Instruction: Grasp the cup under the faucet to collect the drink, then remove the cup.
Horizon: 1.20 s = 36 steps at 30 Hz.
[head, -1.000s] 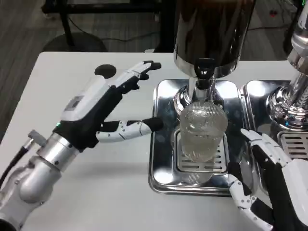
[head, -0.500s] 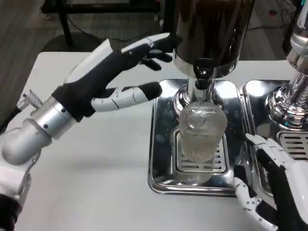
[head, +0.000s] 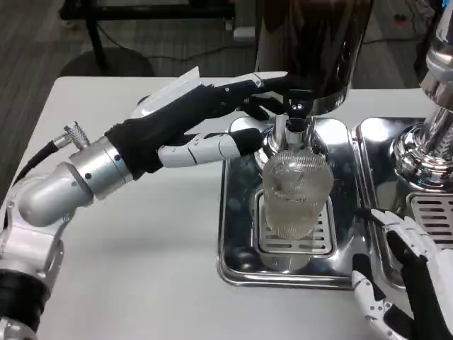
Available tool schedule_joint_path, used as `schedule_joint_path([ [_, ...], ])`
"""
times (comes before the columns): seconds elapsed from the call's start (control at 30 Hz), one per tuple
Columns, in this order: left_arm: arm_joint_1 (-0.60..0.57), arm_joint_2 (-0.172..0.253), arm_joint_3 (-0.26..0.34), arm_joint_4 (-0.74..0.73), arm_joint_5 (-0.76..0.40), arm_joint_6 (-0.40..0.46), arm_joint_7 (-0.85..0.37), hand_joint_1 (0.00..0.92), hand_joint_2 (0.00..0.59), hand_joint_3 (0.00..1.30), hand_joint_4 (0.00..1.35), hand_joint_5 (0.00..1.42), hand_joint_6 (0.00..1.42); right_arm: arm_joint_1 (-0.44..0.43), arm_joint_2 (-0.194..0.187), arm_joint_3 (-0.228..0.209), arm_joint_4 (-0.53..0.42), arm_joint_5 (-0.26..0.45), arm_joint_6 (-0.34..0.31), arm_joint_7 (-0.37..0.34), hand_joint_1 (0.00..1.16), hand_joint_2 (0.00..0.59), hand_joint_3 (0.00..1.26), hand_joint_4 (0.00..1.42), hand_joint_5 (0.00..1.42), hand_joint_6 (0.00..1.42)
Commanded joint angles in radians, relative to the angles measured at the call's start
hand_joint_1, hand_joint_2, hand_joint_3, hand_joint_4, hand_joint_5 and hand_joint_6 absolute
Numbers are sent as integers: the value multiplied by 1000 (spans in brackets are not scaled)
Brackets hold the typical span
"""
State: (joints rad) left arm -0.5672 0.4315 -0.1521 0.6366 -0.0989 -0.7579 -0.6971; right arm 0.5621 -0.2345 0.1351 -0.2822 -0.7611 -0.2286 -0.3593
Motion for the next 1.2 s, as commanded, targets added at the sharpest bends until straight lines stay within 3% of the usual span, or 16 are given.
schedule_joint_path([
  [0.03, -26, 1, 15, 2, -8, 5, -44, 60, 86, 196, 163, 246, 306, 7, 9, -4, 9, 5, 4, -12, 385, 485, 237, 174, 126, 213],
  [0.43, -22, -2, 27, -12, -53, -9, -145, 61, 92, 221, 174, 257, 292, 1, 25, -10, 26, 42, -1, -6, 360, 493, 237, 174, 120, 212],
  [0.87, -2, 11, 35, -28, -65, 4, -211, 75, 96, 235, 198, 280, 305, -27, 34, -24, 58, 156, -5, 21, 360, 487, 231, 174, 120, 212],
  [0.9, -1, 13, 36, -32, -66, 7, -215, 75, 96, 236, 199, 280, 305, -29, 33, -25, 59, 159, -5, 22, 367, 456, 223, 165, 129, 213],
  [1.13, 10, 20, 41, -59, -74, 23, -235, 79, 96, 241, 209, 287, 322, -37, 28, -24, 60, 161, -5, 24, 395, 399, 204, 142, 134, 213],
  [1.2, 12, 20, 42, -63, -74, 27, -238, 79, 96, 243, 210, 290, 323, -70, 32, -26, 77, 201, 3, 53, 402, 382, 198, 142, 134, 213],
])
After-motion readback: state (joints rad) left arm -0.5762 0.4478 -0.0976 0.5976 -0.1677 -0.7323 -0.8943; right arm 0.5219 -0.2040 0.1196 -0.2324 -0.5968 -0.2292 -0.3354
